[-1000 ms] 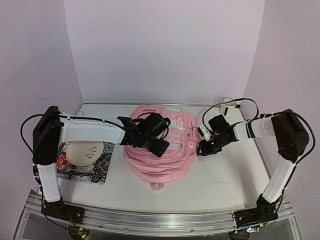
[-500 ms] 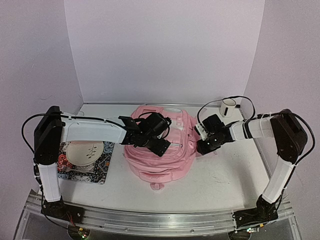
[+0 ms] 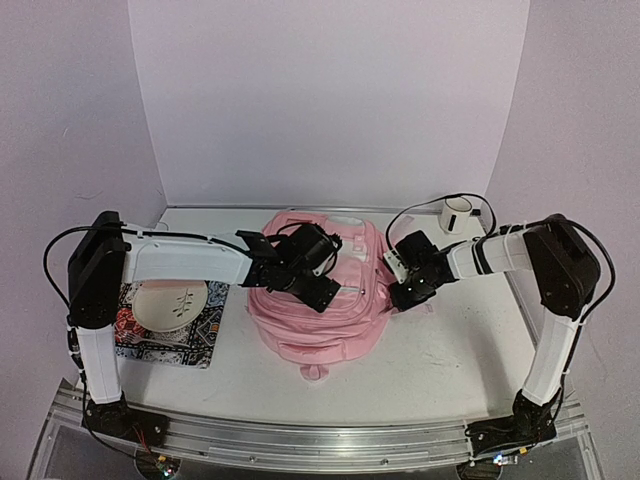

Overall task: Pack the student bag
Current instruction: Grab the largest pocket of the student bag.

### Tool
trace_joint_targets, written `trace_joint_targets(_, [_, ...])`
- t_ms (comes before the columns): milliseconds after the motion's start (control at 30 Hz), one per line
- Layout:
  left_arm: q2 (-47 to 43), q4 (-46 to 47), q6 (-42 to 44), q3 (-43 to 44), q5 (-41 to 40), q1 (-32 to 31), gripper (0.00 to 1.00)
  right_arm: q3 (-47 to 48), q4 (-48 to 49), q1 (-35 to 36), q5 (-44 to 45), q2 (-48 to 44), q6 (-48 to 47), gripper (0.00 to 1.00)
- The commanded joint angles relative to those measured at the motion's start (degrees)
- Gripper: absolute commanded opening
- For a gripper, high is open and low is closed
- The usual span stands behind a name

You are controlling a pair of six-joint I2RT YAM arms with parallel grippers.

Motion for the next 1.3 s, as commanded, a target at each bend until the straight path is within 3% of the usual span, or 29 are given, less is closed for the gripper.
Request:
trace_joint_targets(0, [2.19,-0.25,-0.23,2.30,0.11,1.23,0.84,1.31,-4.76,0.29,1.02,2.45,-1.44,0.17])
trace_joint_targets(167, [2.76,-0.25,-0.11,2.13,-0.29,1.37,0.84,1.41,-4.76,0.30,0.92,1.35,-3.08,0.02])
trace_joint_targets(367, [2.46,-0.25,-0.15,0.99,-1.19,2.19,0.84,0.46,-4.76,0.11,-1.92,-2.34,-6.29,0.01])
trace_joint_targets(633, [2.10,-0.25,0.59,-0.17,-0.20,4.54,0.84,0.68,-6.33,-4.28,-12.12,-4.72,-20.83,0.42])
trace_joint_targets(800, [2.41,-0.26,0.79,0.38,0.72,4.92,0.84,2.62,-7.78,-7.55,-18.74,-2.38,-25.96,0.50])
trace_joint_targets(967, [2.93,-0.24,1.04,0.90,1.21,5.01,0.84,3.93,-9.43,-7.87,-22.98,0.77,-27.62,0.49])
trace_joint_targets(1167, [3.32,-0.20,1.17,1.25,1.88,5.00,0.84,6.98,-9.54,-7.85,-21.55,5.80,-27.88,0.28])
trace_joint_targets(1267, [3.70,-0.25,1.06,1.46,2.34,5.02,0.84,8.40,-9.52,-7.83,-21.08,6.96,-28.00,0.27])
